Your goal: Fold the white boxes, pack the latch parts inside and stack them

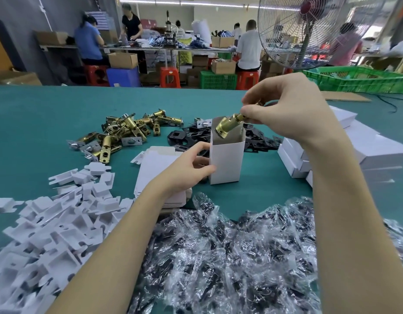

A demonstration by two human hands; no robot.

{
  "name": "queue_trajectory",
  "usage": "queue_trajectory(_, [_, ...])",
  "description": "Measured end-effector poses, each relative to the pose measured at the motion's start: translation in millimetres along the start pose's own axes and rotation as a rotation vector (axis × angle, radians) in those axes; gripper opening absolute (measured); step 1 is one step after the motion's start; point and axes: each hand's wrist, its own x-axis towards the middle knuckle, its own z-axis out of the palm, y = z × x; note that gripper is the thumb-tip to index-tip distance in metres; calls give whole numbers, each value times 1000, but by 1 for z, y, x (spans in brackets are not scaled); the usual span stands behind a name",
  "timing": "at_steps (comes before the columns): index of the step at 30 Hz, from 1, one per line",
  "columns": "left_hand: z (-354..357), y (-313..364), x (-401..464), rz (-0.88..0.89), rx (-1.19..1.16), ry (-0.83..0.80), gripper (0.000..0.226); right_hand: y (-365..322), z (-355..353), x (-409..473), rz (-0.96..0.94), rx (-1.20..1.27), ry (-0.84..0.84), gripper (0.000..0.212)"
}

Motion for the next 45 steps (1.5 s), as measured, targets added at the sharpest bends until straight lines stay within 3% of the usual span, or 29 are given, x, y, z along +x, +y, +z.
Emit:
queue_trajectory(5, [-1, 0, 0, -8, -3, -3, 33, 4, 2, 2, -35, -163, 16, 27])
queue_trajectory(16, [-3, -1, 0, 16, -30, -13, 36, -13, 4, -3, -246, -176, -75, 33])
queue_trajectory(26, [-3, -1, 1, 20, -39, 13, 32, -7, -1, -2, -152, -275, -57, 38])
queue_trajectory(36, [-1, 2, -1, 8, -60, 5, 31, -1, 57, -1, -65, -369, -295, 45])
queue_trajectory(45, [0, 5, -2, 11, -36, 6, 32, 1, 50, -3, 8, -379, -442, 46])
